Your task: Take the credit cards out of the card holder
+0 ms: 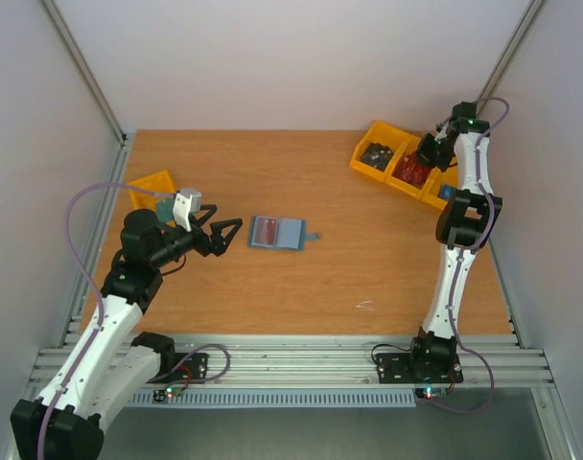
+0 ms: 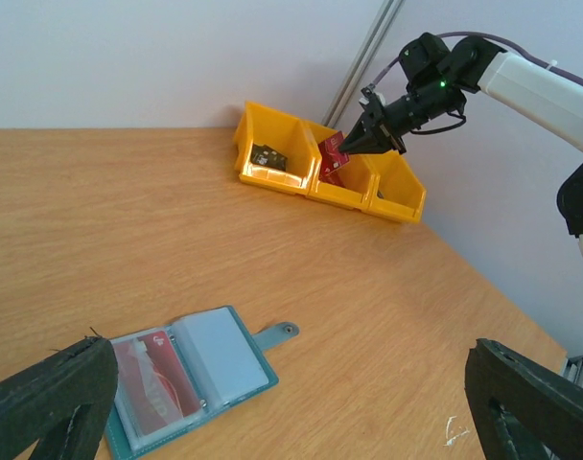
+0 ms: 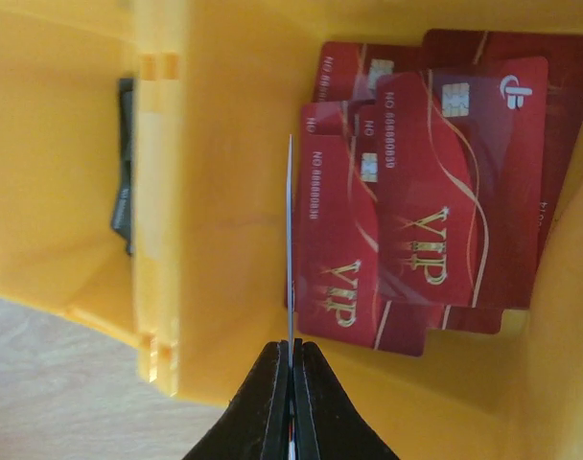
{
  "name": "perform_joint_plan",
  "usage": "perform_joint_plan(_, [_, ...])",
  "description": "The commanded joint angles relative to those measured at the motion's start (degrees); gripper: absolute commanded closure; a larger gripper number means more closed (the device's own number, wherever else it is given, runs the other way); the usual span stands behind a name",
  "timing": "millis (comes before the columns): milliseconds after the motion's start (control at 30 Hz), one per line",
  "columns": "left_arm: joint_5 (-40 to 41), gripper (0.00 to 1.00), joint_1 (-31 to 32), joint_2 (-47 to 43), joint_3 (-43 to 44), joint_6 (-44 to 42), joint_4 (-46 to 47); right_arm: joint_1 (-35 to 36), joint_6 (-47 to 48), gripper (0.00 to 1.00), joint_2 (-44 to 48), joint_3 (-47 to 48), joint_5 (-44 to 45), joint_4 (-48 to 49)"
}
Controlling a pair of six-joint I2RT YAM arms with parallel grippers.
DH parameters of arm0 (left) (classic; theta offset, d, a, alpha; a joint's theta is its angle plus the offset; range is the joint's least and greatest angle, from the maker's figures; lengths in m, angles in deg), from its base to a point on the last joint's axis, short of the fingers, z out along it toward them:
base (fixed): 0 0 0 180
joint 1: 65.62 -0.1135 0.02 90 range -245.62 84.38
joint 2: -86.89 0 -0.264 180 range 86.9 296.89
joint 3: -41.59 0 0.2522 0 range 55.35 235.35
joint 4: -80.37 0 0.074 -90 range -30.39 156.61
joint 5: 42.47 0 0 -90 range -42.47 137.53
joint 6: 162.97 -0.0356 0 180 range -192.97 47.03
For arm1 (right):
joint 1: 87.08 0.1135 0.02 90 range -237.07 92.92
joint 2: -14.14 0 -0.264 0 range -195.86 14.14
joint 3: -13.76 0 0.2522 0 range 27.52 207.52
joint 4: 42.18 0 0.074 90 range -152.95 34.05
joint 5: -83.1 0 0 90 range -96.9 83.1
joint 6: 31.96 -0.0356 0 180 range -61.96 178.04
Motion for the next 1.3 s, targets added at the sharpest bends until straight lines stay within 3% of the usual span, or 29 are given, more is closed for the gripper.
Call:
perform_joint_plan(0, [0.3, 0.01, -0.3, 0.0, 0.8, -1.4, 0.0, -0.3, -0.5, 0.99, -1.8, 2.0, 2.3, 0.9])
perform_joint_plan(467, [0.3, 0.01, -0.4, -0.2, 0.9, -1.7, 0.2, -0.3, -2.7, 0.99, -4.7, 1.8, 3.4, 4.5])
perform_joint_plan(767, [0.6, 0.01, -0.4, -0.2, 0.6, -2.0, -0.1, -0.3, -1.0, 0.71, -2.4, 2.8, 12.3, 1.5])
perform_joint_plan(1033, [0.4, 0.01, -0.4, -0.5, 0.0, -1.7, 0.4, 1.4, 5.6, 0.68, 3.3, 4.5, 17.6, -0.2])
perform_joint_plan(1267, [0.5, 0.01, -0.4, -0.9, -1.2, -1.1, 1.3, 8.3, 9.8, 0.67, 10.0, 3.3, 23.7, -4.7])
